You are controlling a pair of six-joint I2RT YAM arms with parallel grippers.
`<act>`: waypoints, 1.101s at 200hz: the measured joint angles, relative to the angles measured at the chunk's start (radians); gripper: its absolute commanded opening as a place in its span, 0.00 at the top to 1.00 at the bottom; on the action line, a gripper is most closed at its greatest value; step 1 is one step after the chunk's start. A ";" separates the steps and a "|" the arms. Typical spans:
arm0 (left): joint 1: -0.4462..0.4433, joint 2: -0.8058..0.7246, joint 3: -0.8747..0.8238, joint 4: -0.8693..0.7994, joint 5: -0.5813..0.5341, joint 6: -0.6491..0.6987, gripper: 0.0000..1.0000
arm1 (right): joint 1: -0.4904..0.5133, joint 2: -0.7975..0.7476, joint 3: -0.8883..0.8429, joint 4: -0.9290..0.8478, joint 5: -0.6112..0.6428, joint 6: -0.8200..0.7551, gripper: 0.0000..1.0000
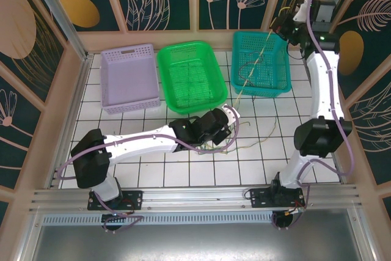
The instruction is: Untangle the cables
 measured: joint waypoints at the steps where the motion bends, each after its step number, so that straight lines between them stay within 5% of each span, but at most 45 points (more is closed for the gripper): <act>1: 0.000 0.000 0.000 0.001 -0.001 0.001 1.00 | -0.002 0.002 0.002 -0.001 -0.005 0.002 1.00; 58: -0.008 0.000 -0.007 0.005 -0.071 0.047 1.00 | -0.023 0.003 0.003 0.035 -0.148 0.018 1.00; 69: -0.010 0.000 -0.006 0.000 -0.096 0.037 0.77 | -0.023 -0.006 -0.004 0.044 -0.155 0.018 1.00; 99: -0.034 -0.005 0.002 -0.138 -0.127 -0.041 0.47 | -0.029 -0.051 -0.024 0.169 -0.097 0.019 1.00; 156: -0.048 -0.238 0.060 -0.284 -0.227 -0.204 0.17 | 0.024 -0.201 -0.049 0.254 -0.006 0.005 1.00; 191: 0.016 -0.383 0.181 -0.209 -0.165 -0.228 0.16 | 0.071 -0.247 -0.102 0.272 0.002 -0.039 1.00; 220: 0.106 -0.348 0.273 -0.121 -0.063 -0.231 0.14 | 0.127 -0.241 -0.111 0.259 0.002 -0.063 1.00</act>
